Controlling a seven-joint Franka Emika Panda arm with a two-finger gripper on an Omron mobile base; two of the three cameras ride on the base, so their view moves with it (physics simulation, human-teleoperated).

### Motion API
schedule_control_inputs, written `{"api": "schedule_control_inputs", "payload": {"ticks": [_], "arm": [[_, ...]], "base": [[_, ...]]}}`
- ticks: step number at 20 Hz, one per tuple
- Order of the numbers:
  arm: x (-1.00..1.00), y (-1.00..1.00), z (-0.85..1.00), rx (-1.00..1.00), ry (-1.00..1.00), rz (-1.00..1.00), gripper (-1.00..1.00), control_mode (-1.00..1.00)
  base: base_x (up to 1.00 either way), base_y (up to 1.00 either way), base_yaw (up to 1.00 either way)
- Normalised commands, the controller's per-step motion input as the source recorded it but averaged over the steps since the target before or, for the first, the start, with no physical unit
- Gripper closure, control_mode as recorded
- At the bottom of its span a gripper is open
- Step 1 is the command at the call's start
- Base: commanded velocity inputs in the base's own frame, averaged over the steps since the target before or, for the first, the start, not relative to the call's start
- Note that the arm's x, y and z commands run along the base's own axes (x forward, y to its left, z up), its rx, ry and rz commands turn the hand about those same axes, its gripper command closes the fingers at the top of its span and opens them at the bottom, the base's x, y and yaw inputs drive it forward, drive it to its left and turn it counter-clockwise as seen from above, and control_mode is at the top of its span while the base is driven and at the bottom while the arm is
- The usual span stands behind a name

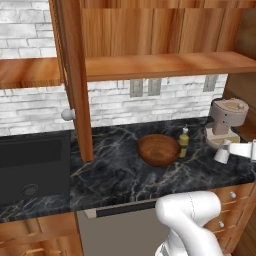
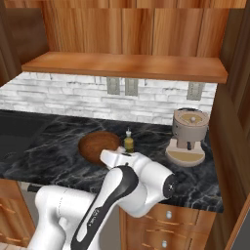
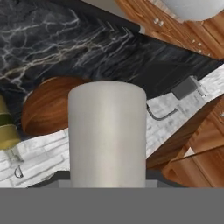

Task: Retrieve the bottle and the shaker from the cabinet and place them next to the mixing bowl on the counter. Then add garlic from the fridge to the mixing bowl.

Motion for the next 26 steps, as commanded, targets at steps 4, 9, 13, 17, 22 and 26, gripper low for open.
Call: {"api": "schedule_control_inputs", "payload": {"ticks": [4,9,13,17,22,26], "arm": [[0.08,0.12,-0.66,-0.38,-0.47,0.11,1.00,-1.00],[0.15,0.05,-0.56,-0.34,-0.50,0.07,1.00,-1.00],[0.16,0.28,-0.69,-0.32,-0.58,0.03,1.00,-1.00],[0.19,0.41,-0.72,-0.33,-0.61,0.04,1.00,-1.00],[0.25,0.52,-0.61,-0.31,-0.58,0.02,1.00,-1.00],[0.25,0.39,-0.66,-0.26,-0.52,0.02,1.00,-1.00]], "base": [[0.00,0.00,0.00],[0.00,0.00,0.00],[0.00,0.00,0.00],[0.00,0.00,0.00],[0.00,0.00,0.00],[0.00,0.00,0.00]]}}
